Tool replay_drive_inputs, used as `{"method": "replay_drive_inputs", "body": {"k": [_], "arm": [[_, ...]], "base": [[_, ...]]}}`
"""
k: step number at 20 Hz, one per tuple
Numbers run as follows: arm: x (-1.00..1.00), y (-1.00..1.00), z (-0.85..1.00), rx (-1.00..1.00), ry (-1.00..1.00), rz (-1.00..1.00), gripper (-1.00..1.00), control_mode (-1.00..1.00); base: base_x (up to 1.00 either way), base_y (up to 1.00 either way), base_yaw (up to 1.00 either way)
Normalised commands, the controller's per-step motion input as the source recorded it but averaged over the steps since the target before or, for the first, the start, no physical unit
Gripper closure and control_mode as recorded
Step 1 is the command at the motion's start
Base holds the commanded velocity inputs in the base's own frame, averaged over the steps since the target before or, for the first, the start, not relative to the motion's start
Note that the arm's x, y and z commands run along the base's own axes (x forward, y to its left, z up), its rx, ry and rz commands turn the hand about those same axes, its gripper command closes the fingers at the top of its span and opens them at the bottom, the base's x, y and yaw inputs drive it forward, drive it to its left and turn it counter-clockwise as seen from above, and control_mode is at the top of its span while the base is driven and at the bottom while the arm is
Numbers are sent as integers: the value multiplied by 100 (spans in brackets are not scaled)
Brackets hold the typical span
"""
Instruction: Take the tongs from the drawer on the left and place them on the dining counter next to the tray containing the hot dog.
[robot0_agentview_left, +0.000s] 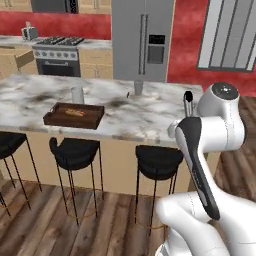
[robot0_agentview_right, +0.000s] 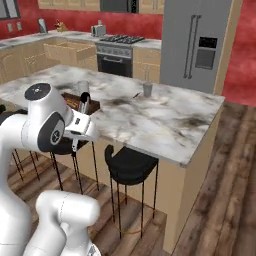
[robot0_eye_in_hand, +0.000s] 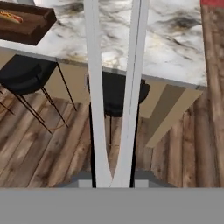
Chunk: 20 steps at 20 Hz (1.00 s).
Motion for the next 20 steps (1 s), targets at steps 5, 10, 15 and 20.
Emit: {"method": "replay_drive_inputs", "body": {"k": [5, 10, 15, 20], "arm": [[0, 0, 0, 0, 0, 0, 100, 100], [0, 0, 0, 0, 0, 0, 100, 100], [0, 0, 0, 0, 0, 0, 100, 100], [0, 0, 0, 0, 0, 0, 100, 100]], "base": [[18, 100, -40], [15, 98, -35], [20, 92, -28], [49, 25, -21]]}}
